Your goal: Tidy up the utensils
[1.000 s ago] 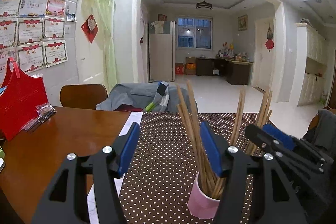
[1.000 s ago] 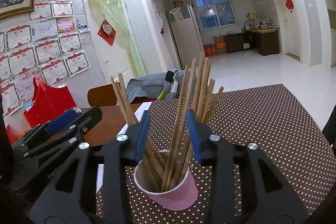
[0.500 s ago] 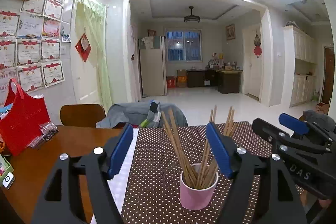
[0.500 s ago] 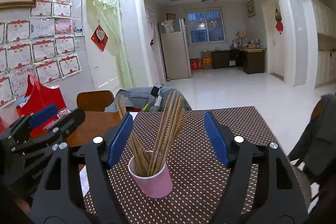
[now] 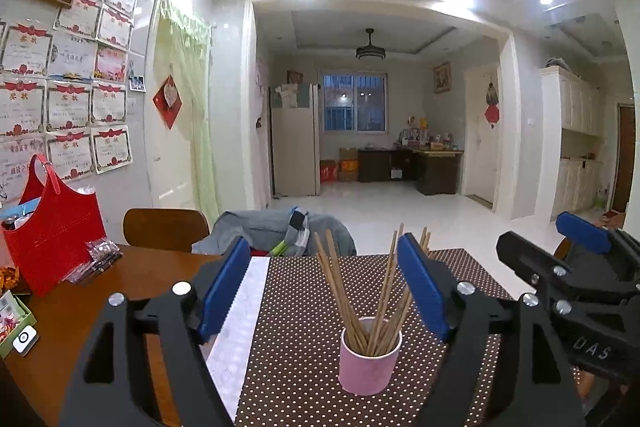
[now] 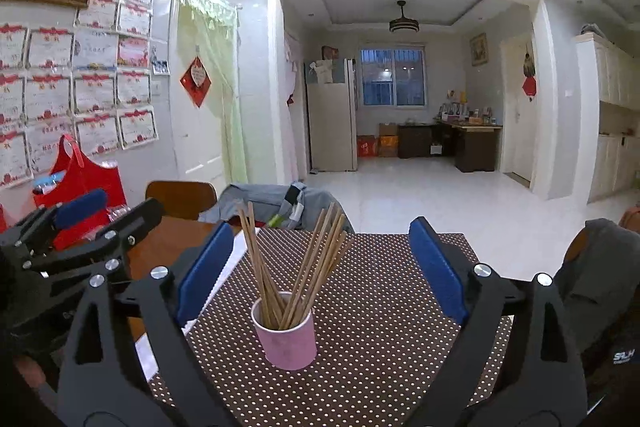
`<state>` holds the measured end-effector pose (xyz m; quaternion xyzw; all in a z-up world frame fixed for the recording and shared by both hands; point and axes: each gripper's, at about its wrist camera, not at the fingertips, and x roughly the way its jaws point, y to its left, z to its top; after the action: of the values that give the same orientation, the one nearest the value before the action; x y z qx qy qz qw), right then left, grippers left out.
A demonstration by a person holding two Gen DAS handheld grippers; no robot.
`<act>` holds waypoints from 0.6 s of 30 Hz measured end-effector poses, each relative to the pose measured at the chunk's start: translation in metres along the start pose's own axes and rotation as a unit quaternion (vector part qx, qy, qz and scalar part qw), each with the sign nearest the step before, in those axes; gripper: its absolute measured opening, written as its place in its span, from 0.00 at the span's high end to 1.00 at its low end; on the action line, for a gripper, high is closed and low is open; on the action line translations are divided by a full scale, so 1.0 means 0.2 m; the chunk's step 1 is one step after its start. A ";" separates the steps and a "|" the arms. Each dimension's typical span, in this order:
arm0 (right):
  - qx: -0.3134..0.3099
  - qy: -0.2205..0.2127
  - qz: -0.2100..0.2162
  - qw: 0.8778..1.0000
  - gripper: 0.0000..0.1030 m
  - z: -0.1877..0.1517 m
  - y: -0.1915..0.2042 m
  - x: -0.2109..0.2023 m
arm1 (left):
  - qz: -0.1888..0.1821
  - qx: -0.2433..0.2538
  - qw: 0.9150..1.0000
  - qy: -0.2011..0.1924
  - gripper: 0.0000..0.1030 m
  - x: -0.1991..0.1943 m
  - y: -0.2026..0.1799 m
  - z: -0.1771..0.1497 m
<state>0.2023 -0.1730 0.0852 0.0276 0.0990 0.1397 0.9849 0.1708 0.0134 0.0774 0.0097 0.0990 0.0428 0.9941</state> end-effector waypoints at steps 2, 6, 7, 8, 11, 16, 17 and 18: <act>-0.001 -0.009 -0.004 1.000 0.12 0.01 0.00 -0.02 | 0.003 0.003 1.000 -0.005 0.27 -0.02 -0.01 0.01; -0.003 -0.016 -0.003 1.000 0.12 0.02 0.00 -0.05 | 0.003 0.010 1.000 -0.013 0.27 -0.04 -0.02 0.02; -0.003 -0.018 -0.002 1.000 0.11 0.02 0.00 -0.05 | 0.002 0.010 1.000 -0.014 0.27 -0.05 -0.02 0.02; -0.003 -0.021 -0.001 1.000 0.10 0.02 0.00 -0.06 | 0.001 0.010 1.000 -0.015 0.27 -0.06 -0.03 0.02; -0.003 -0.024 0.002 1.000 0.10 0.03 0.00 -0.07 | 0.000 0.006 1.000 -0.017 0.27 -0.06 -0.02 0.02; -0.004 -0.028 0.000 1.000 0.10 0.03 0.01 -0.09 | -0.001 0.005 1.000 -0.016 0.27 -0.06 -0.02 0.02; -0.004 -0.028 0.001 1.000 0.10 0.03 0.01 -0.09 | -0.001 0.005 1.000 -0.017 0.27 -0.06 -0.02 0.02; -0.005 -0.028 0.002 1.000 0.10 0.04 0.02 -0.09 | -0.001 0.006 1.000 -0.018 0.27 -0.06 -0.02 0.02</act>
<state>0.1866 -0.1751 0.0956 0.0271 0.0703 0.1416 0.9870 0.1602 0.0082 0.0841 0.0160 0.0818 0.0409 0.9957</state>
